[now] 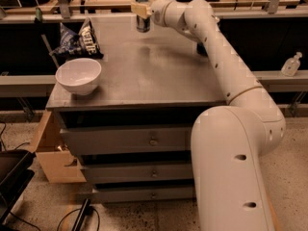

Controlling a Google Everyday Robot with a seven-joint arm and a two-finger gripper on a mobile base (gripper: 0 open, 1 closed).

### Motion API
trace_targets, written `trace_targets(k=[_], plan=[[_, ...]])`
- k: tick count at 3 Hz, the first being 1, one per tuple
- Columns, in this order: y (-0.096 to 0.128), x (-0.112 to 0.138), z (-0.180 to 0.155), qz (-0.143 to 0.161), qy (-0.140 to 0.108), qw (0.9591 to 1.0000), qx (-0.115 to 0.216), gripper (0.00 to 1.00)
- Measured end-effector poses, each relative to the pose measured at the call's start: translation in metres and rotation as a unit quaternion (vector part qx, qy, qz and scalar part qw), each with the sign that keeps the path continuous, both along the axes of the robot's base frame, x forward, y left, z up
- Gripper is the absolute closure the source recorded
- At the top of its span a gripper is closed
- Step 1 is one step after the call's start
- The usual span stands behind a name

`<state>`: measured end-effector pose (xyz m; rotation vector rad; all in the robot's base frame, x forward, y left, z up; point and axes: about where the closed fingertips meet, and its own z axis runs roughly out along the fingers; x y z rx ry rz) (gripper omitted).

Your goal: Pick redbull can

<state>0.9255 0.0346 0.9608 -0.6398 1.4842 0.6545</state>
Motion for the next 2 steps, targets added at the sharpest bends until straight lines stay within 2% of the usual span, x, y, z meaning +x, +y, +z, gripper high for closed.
trace_targets(k=[1,2], plan=[[-0.014,-0.023,0.048,0.025,-0.030,0.9992,0.008,1.00],[-0.033,-0.051,0.089,0.040,-0.054,0.9977,0.001,1.00]])
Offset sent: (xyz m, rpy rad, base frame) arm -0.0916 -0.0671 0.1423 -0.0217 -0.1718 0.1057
